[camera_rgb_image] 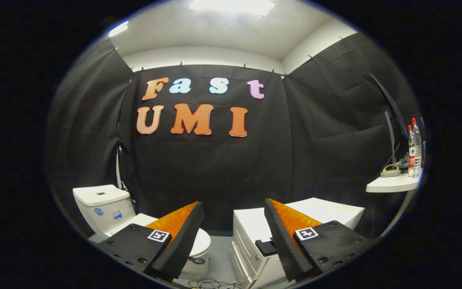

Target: Open the toilet lid.

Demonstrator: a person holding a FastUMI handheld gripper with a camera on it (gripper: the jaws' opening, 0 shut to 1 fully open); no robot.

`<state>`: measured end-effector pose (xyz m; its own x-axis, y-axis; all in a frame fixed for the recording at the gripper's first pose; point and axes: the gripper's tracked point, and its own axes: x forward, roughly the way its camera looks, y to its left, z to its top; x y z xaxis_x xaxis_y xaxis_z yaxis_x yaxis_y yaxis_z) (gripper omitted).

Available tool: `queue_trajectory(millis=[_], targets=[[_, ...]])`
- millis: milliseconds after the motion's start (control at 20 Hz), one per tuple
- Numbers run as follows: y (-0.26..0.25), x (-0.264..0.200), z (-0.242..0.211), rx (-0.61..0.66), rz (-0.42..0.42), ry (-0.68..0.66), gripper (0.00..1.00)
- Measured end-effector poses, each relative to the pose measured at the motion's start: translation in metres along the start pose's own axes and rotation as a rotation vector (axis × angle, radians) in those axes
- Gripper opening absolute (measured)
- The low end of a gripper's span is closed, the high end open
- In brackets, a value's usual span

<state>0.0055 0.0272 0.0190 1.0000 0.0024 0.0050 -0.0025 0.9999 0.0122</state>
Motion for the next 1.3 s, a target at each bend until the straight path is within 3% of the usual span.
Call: queue_trajectory(millis=[250,600,850,1300], targets=[[0.03,0.047,0.003,0.11,-0.014,-0.024,0.98],[0.075,0.081,-0.136,0.435,-0.097,0.17,0.98],[0.08,0.08,-0.233,0.562,-0.179,0.338,0.98],[0.069,0.095,-0.351,0.785,-0.327,0.531,0.97]])
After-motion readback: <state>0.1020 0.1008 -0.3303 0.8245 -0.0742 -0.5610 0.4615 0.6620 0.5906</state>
